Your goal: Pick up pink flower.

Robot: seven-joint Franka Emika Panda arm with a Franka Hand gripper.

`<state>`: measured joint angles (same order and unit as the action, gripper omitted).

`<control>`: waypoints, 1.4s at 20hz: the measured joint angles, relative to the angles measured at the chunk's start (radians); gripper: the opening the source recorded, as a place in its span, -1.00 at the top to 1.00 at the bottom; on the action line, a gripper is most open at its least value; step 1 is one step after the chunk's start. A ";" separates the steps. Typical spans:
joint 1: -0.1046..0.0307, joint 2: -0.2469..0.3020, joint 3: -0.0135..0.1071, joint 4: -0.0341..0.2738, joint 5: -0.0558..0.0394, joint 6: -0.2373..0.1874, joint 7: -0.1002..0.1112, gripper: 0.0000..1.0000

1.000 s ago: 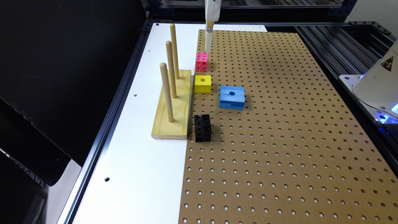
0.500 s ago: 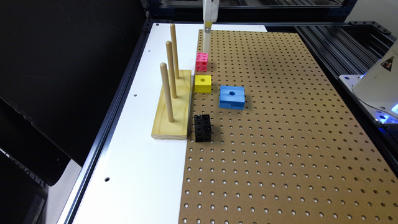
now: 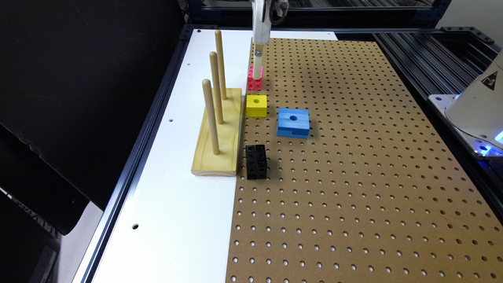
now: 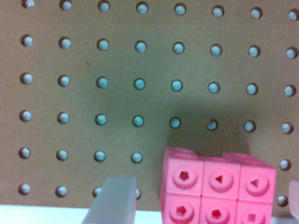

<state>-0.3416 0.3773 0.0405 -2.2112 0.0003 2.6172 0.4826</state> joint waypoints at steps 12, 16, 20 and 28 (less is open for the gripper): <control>0.001 0.058 0.012 0.009 0.0000 0.043 0.004 -1.00; 0.001 0.082 0.014 0.016 -0.0002 0.068 0.005 -1.00; 0.001 0.082 0.014 0.016 -0.0002 0.068 0.005 1.00; 0.000 0.078 0.014 0.015 -0.0002 0.064 0.005 1.00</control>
<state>-0.3415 0.4557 0.0547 -2.1960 0.0001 2.6809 0.4874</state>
